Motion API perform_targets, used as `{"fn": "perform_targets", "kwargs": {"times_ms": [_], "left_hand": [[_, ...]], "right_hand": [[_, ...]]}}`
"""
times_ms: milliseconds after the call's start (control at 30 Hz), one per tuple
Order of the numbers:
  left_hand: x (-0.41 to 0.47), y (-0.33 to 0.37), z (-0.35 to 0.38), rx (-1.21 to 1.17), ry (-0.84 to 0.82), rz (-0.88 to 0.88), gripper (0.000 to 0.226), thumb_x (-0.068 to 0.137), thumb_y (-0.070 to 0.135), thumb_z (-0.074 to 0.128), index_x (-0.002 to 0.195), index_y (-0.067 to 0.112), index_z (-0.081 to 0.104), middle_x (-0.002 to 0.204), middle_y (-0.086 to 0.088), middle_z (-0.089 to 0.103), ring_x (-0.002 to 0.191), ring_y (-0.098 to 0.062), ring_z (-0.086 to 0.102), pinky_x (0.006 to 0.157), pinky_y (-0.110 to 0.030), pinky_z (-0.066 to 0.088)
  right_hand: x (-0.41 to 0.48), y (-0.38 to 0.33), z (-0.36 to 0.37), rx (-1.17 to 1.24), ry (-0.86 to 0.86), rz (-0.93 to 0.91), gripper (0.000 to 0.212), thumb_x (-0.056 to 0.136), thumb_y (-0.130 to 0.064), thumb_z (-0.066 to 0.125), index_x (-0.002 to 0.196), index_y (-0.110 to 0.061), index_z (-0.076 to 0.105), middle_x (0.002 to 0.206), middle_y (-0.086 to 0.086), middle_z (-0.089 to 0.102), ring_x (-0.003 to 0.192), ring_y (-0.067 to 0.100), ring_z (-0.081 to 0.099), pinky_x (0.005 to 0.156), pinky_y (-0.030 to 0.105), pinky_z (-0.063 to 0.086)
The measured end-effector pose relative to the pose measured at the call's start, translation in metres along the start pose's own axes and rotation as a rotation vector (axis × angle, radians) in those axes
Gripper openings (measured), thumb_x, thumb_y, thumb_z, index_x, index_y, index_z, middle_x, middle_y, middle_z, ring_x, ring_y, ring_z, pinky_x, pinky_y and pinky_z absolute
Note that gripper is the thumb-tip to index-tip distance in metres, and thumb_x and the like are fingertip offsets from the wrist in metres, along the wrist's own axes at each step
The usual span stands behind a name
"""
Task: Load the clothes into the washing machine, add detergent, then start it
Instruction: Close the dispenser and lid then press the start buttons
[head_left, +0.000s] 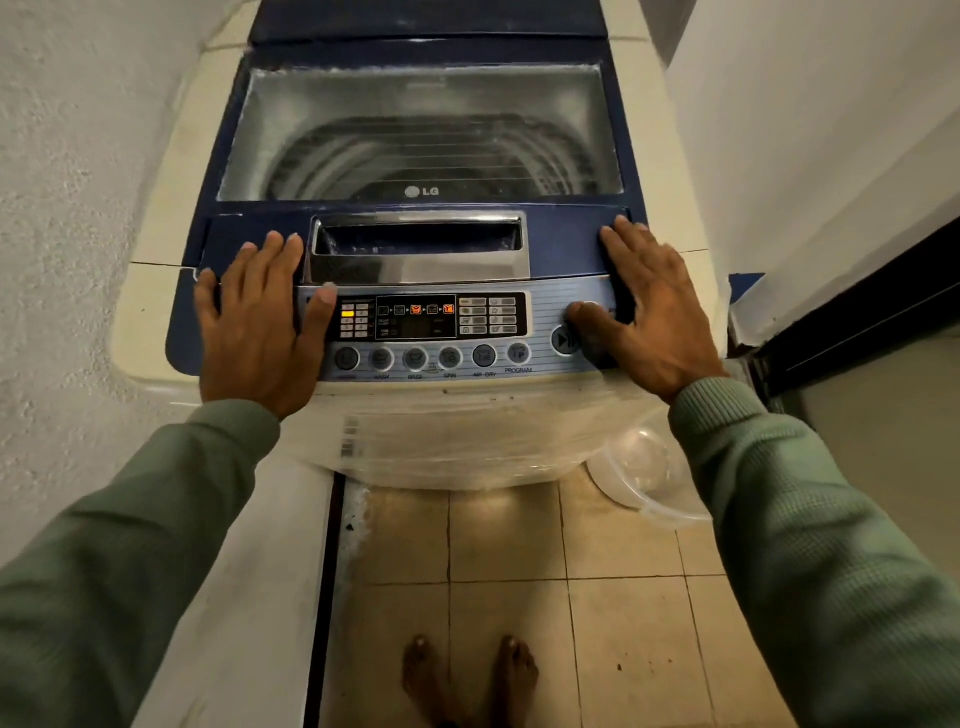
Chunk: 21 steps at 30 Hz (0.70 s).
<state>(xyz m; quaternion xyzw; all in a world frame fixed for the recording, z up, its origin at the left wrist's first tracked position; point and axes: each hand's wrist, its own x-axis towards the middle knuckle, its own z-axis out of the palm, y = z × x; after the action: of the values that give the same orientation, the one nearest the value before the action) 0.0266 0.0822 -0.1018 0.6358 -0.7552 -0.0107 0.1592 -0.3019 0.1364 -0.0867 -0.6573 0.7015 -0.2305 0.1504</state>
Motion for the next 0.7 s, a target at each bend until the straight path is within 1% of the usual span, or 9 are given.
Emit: {"fn": "perform_targets", "kwargs": {"times_ms": [67, 167, 267, 300, 400, 567, 633, 700], "left_hand": [[0.0, -0.001, 0.001, 0.004, 0.017, 0.011, 0.07, 0.097, 0.055, 0.017, 0.15, 0.012, 0.029, 0.157, -0.011, 0.029, 0.147, -0.028, 0.02, 0.12, -0.052, 0.005], [0.0, -0.002, 0.002, -0.004, 0.032, 0.025, 0.067, 0.099, 0.052, 0.014, 0.151, 0.012, 0.028, 0.157, -0.011, 0.028, 0.148, -0.027, 0.019, 0.121, -0.049, 0.003], [0.0, -0.003, 0.003, -0.007, 0.046, 0.02, 0.064, 0.1, 0.048, 0.014, 0.151, 0.012, 0.028, 0.158, -0.011, 0.028, 0.148, -0.026, 0.019, 0.121, -0.049, 0.002], [-0.001, -0.002, 0.004, -0.006, 0.049, 0.019, 0.063, 0.1, 0.047, 0.014, 0.151, 0.012, 0.028, 0.157, -0.01, 0.028, 0.148, -0.026, 0.019, 0.121, -0.048, 0.002], [-0.001, -0.002, 0.004, -0.009, 0.055, 0.016, 0.062, 0.101, 0.046, 0.016, 0.15, 0.012, 0.03, 0.157, -0.011, 0.029, 0.147, -0.026, 0.02, 0.121, -0.049, 0.003], [-0.002, -0.001, 0.004, -0.036, 0.073, 0.006, 0.06, 0.101, 0.044, 0.017, 0.15, 0.012, 0.032, 0.156, -0.011, 0.031, 0.147, -0.027, 0.022, 0.121, -0.049, 0.005], [0.0, 0.0, 0.002, -0.038, 0.068, 0.002, 0.061, 0.101, 0.045, 0.017, 0.149, 0.011, 0.034, 0.155, -0.012, 0.033, 0.146, -0.03, 0.024, 0.12, -0.049, 0.005], [0.003, 0.002, 0.0, -0.033, 0.074, 0.0, 0.061, 0.1, 0.046, 0.02, 0.144, 0.009, 0.039, 0.15, -0.015, 0.039, 0.141, -0.034, 0.03, 0.117, -0.051, 0.009]], "right_hand": [[0.001, -0.001, -0.003, 0.004, -0.042, -0.002, 0.099, 0.073, -0.072, 0.035, 0.154, -0.016, 0.02, 0.162, 0.001, 0.01, 0.149, 0.016, 0.006, 0.122, 0.035, 0.0], [0.003, 0.0, -0.008, 0.008, -0.114, 0.004, 0.102, 0.072, -0.067, 0.047, 0.155, -0.017, 0.013, 0.163, -0.001, 0.003, 0.149, 0.015, 0.0, 0.121, 0.034, -0.004], [0.004, -0.001, -0.011, -0.001, -0.174, 0.006, 0.112, 0.071, -0.07, 0.06, 0.155, -0.018, 0.008, 0.163, -0.001, -0.002, 0.149, 0.015, -0.004, 0.12, 0.033, -0.007], [0.004, -0.002, -0.011, -0.008, -0.178, 0.005, 0.112, 0.073, -0.068, 0.064, 0.155, -0.018, 0.007, 0.163, -0.001, -0.003, 0.149, 0.015, -0.004, 0.12, 0.034, -0.007], [0.004, -0.002, -0.011, -0.017, -0.173, 0.002, 0.107, 0.076, -0.059, 0.066, 0.155, -0.017, 0.007, 0.163, 0.0, -0.003, 0.149, 0.016, -0.005, 0.12, 0.033, -0.008], [0.005, -0.006, -0.015, 0.043, -0.174, 0.023, 0.11, 0.073, -0.05, 0.074, 0.154, -0.014, 0.009, 0.163, 0.0, 0.0, 0.149, 0.016, -0.005, 0.12, 0.034, -0.007], [0.005, -0.005, -0.015, 0.052, -0.16, 0.021, 0.11, 0.072, -0.051, 0.074, 0.154, -0.014, 0.009, 0.163, 0.0, 0.001, 0.149, 0.015, -0.004, 0.119, 0.032, -0.008], [0.006, -0.004, -0.015, 0.037, -0.175, 0.014, 0.111, 0.072, -0.054, 0.073, 0.154, -0.015, 0.009, 0.163, 0.0, 0.001, 0.149, 0.015, -0.004, 0.118, 0.032, -0.008]]}}
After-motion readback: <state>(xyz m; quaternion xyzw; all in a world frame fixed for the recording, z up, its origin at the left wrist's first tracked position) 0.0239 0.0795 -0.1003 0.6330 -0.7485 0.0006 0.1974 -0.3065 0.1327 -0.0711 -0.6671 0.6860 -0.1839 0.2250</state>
